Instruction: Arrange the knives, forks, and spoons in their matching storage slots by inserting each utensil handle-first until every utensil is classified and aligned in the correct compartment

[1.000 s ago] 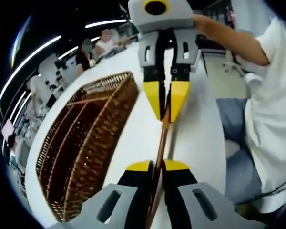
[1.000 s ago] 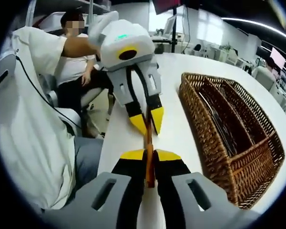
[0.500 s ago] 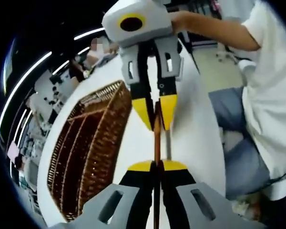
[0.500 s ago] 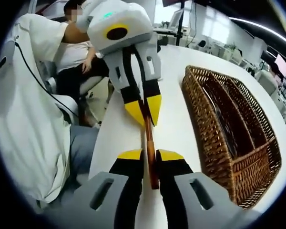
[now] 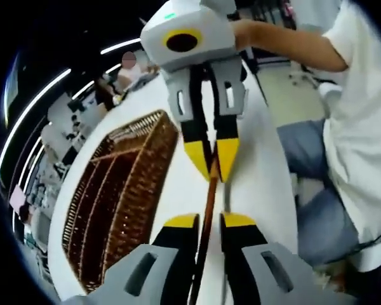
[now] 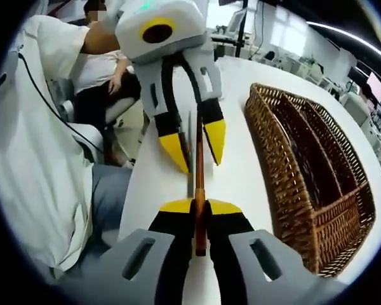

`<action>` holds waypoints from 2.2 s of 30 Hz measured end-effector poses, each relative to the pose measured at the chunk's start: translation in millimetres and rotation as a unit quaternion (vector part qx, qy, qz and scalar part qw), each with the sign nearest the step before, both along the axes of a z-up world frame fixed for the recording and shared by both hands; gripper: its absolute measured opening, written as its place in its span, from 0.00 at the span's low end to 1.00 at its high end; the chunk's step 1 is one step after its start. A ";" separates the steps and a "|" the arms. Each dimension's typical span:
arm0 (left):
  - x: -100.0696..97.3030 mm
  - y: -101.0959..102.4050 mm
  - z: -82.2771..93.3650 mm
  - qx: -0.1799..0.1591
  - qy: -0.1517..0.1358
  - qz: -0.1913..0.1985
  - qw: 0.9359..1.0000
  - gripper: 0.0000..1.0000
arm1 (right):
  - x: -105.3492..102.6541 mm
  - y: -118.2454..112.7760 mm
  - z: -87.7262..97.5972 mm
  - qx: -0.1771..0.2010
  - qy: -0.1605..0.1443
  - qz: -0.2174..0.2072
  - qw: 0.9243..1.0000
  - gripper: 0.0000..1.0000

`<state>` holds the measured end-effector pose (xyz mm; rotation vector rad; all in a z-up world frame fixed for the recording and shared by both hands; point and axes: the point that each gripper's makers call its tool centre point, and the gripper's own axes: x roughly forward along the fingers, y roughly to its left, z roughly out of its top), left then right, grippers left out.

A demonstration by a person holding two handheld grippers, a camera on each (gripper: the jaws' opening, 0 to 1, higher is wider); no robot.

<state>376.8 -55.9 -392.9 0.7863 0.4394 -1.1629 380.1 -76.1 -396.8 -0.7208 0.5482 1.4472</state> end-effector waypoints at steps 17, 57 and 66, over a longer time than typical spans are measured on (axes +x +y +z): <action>41.4 35.6 56.0 -0.149 -0.050 0.168 0.973 1.00 | 19.2 -18.7 35.9 0.043 -0.012 -0.075 0.996 0.07; 70.4 74.1 48.7 -0.187 -0.035 0.257 0.948 1.00 | 74.3 -61.0 52.2 0.089 -0.003 -0.282 0.955 0.07; 55.1 63.1 45.1 -0.180 -0.036 0.252 0.950 1.00 | 88.3 -68.5 47.4 0.088 -0.003 -0.313 0.946 0.07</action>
